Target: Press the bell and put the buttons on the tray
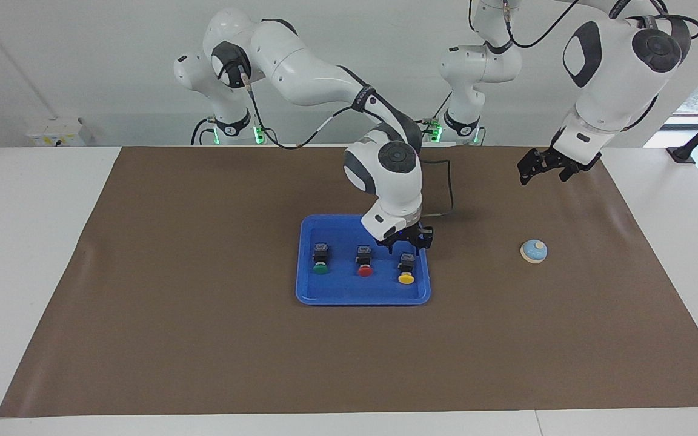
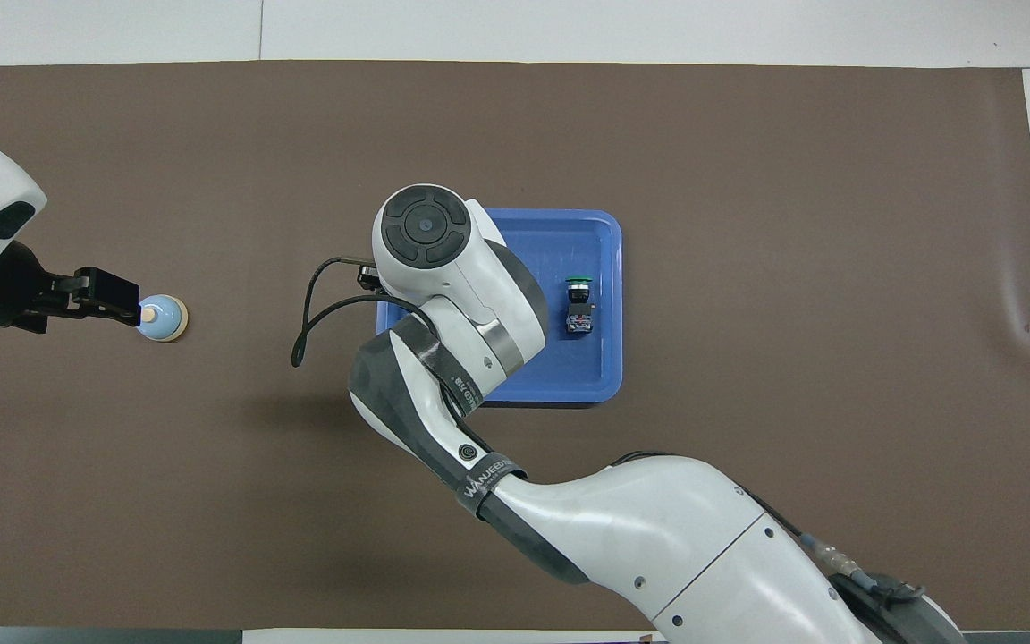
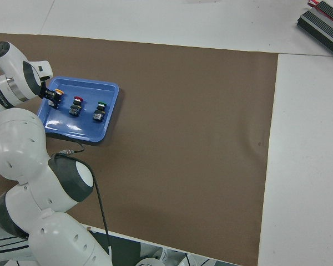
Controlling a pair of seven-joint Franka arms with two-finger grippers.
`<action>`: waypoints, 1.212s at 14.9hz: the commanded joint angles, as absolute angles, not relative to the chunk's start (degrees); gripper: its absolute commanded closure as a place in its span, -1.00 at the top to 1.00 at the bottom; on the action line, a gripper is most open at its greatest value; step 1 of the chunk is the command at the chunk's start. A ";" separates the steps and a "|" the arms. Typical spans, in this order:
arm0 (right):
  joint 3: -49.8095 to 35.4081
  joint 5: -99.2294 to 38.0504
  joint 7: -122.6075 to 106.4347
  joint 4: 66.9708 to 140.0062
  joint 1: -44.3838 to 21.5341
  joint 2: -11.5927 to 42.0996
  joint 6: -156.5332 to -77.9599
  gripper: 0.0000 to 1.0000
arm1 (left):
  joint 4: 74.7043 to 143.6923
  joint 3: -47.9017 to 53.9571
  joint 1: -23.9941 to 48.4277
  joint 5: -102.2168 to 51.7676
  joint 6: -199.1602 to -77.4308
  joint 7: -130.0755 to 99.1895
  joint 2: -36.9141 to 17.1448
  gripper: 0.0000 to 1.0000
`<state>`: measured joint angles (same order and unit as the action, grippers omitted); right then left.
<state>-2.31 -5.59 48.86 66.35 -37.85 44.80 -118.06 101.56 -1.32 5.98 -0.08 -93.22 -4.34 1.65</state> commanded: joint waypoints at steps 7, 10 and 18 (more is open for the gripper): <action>-2.02 2.54 41.60 70.38 -28.59 30.53 -105.74 1.00 | 101.43 -1.49 5.89 -0.70 -92.64 -4.48 2.37 1.00; -2.02 2.72 30.36 77.76 -21.12 21.13 -103.98 1.00 | 101.51 -1.49 5.89 -0.70 -92.64 -4.48 2.37 1.00; -1.93 2.72 11.80 88.23 -5.47 6.52 -93.70 1.00 | 101.43 -1.41 5.89 -0.70 -92.64 -4.48 2.46 1.00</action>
